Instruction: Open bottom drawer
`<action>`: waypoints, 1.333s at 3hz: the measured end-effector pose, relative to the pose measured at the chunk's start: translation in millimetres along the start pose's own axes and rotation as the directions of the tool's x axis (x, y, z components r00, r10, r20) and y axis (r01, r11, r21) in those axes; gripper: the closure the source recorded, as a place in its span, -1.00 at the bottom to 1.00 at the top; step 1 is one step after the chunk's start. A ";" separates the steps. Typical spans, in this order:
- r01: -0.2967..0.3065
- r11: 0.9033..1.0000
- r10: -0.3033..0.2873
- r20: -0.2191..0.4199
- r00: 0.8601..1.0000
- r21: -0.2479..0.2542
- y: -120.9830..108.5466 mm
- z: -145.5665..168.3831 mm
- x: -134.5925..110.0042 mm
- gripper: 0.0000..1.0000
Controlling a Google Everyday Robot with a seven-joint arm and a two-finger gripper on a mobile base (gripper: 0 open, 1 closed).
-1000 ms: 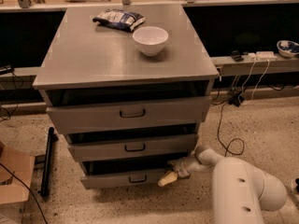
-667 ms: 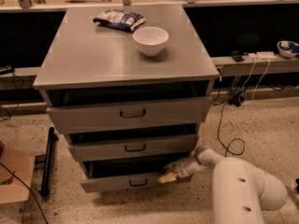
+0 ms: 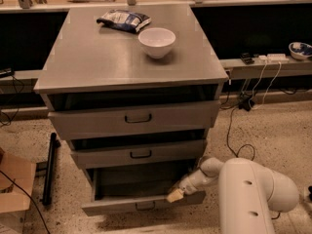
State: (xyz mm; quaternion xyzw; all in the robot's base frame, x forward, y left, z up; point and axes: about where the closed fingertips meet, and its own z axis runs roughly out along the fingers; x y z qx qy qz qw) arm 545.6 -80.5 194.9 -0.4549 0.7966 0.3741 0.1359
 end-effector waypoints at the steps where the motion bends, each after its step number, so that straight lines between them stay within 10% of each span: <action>1: 0.000 1.000 0.000 0.000 1.000 0.000 0.1 0.1 0.0 -0.13; 3: 0.000 1.000 0.000 -0.001 1.000 -0.001 2.9 -1.3 -0.7 -0.99; 4: -0.003 1.000 0.003 -0.088 0.996 0.003 10.0 9.8 10.2 -0.94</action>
Offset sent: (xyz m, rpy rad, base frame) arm -0.0001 0.0000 0.0000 0.0000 0.0000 0.0000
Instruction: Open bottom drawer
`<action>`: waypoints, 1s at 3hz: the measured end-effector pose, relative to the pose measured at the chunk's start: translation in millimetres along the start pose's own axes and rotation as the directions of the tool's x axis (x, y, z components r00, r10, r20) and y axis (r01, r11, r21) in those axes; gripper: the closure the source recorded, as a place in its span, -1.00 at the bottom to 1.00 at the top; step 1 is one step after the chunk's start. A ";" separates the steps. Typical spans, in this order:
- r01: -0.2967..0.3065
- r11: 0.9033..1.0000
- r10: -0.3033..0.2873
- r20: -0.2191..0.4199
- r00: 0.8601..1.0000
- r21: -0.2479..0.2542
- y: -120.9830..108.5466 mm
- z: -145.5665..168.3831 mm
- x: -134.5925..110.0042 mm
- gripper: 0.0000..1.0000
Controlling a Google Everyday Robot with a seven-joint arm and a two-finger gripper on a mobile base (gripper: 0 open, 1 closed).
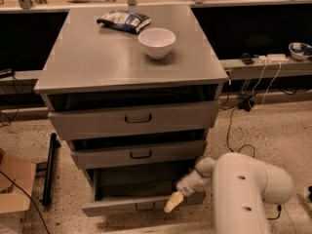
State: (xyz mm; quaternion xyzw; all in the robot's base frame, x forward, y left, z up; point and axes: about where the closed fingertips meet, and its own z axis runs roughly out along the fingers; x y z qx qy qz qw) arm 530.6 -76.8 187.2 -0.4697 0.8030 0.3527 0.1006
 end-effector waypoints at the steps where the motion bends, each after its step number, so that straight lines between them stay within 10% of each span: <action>1: -0.034 0.999 0.031 -0.088 0.996 -0.033 -0.9 16.9 22.6 -0.48; 3: -0.081 0.996 0.071 -0.212 0.975 -0.042 20.9 24.7 48.0 0.45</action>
Offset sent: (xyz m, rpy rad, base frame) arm -0.0815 -0.0325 -0.0660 -0.3402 0.3251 0.1406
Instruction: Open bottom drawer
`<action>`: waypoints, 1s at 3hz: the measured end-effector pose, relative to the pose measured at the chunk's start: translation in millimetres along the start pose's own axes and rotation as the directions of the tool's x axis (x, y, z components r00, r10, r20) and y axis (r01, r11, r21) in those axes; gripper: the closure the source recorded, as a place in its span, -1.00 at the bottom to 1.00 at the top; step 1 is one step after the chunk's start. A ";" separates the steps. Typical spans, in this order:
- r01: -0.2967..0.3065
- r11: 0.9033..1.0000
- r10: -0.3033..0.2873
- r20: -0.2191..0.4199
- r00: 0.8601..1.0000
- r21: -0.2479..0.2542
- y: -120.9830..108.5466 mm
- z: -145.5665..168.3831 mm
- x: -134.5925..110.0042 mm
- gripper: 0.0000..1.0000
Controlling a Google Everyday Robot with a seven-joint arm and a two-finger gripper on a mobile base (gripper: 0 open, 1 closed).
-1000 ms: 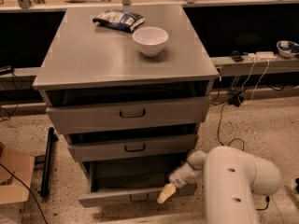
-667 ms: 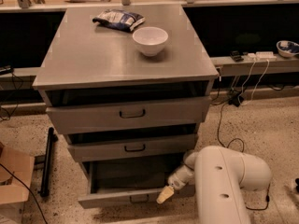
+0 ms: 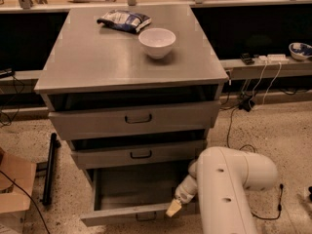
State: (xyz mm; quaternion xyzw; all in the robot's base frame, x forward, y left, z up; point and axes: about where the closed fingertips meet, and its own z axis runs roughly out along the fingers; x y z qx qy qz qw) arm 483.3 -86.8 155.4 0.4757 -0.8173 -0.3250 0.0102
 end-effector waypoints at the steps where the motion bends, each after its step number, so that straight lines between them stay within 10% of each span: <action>1: -0.017 1.000 0.017 -0.016 1.000 0.000 6.7 0.3 4.1 0.23; 3: -0.078 0.997 0.078 -0.009 0.997 -0.003 25.6 7.5 20.5 -0.70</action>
Offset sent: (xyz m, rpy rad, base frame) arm -0.2095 -0.0256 0.0010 -0.1096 0.2453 -0.3830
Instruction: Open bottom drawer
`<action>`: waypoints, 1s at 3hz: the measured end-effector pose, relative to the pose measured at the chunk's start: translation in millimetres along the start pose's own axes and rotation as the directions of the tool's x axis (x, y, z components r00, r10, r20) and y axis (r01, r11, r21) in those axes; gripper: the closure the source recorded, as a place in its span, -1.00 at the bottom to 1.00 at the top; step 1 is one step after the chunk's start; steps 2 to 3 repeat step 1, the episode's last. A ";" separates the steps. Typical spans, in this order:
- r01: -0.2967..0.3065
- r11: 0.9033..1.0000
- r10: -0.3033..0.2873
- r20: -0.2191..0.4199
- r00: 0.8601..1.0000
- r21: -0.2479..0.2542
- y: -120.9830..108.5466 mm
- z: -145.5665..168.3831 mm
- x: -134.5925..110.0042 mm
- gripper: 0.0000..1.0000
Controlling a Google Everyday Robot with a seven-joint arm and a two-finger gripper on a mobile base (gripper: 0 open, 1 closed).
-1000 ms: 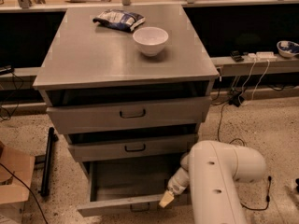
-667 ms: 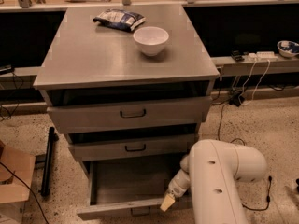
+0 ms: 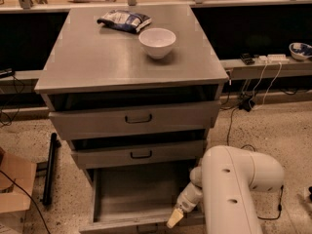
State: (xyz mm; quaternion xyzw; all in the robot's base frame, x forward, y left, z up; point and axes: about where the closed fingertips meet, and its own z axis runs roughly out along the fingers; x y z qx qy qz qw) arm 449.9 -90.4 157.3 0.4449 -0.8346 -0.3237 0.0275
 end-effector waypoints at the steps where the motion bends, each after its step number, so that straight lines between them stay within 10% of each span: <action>1: 0.000 1.000 0.000 0.000 1.000 0.000 0.0 0.0 0.0 -1.00; 3: 0.000 1.000 0.000 0.000 1.000 0.000 0.0 0.0 0.0 -1.00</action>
Offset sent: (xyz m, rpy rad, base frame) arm 0.0000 0.0000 0.0000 0.0000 0.0000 0.0000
